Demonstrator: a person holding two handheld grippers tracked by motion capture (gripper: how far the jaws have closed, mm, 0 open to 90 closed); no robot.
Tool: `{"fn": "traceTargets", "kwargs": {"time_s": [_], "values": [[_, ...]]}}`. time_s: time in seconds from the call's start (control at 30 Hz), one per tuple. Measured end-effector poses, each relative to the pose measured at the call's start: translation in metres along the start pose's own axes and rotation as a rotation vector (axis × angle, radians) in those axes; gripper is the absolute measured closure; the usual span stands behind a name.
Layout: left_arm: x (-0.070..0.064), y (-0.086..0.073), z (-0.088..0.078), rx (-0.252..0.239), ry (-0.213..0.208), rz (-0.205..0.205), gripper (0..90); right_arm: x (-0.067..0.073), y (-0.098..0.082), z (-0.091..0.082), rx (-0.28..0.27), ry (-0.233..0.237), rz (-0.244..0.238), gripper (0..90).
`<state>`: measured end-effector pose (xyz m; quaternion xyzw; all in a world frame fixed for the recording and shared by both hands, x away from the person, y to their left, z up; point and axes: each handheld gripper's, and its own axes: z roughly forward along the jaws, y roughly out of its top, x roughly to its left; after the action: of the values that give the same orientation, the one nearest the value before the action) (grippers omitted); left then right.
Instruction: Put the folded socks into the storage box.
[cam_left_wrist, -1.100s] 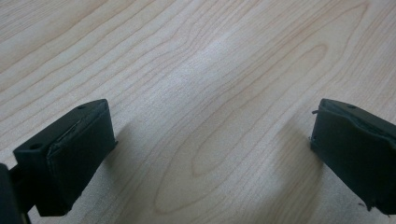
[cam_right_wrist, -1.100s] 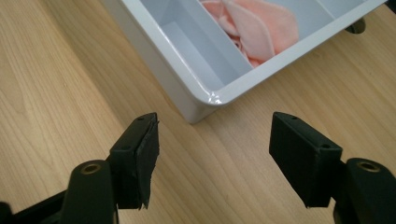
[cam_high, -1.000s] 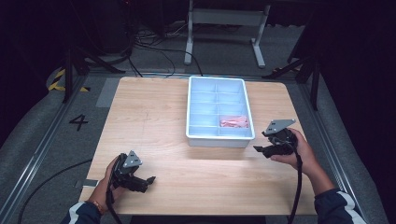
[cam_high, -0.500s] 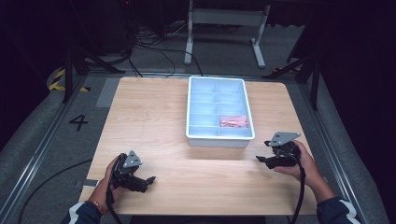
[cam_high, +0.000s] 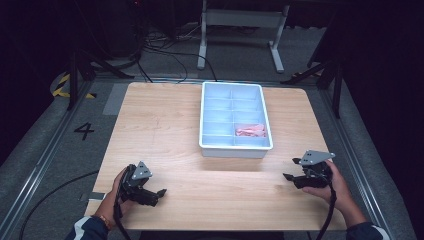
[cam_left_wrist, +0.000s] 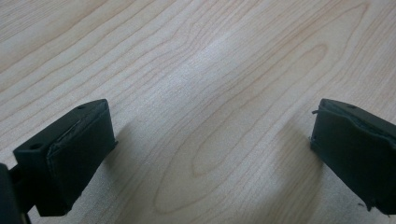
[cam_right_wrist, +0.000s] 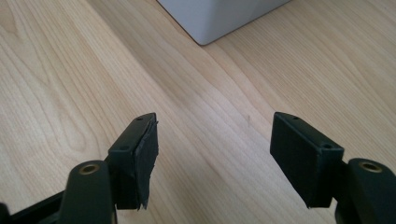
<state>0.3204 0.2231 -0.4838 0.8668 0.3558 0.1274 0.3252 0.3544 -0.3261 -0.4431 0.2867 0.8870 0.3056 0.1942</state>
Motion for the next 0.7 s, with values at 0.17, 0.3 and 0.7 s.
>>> {"fn": "traceTargets", "kwargs": {"time_s": [0.17,0.3,0.7], "values": [[0.0,0.0,0.0,0.0,0.0,0.0,0.0,0.0,-0.013,-0.003,-0.012,0.004,0.025,32.8],[0.0,0.0,0.0,0.0,0.0,-0.001,0.0,0.0,-0.025,-0.006,-0.02,0.012,0.051,32.6],[0.0,0.0,0.0,0.0,0.001,-0.001,0.0,-0.003,-0.061,-0.015,-0.051,0.016,0.134,31.1]]}}
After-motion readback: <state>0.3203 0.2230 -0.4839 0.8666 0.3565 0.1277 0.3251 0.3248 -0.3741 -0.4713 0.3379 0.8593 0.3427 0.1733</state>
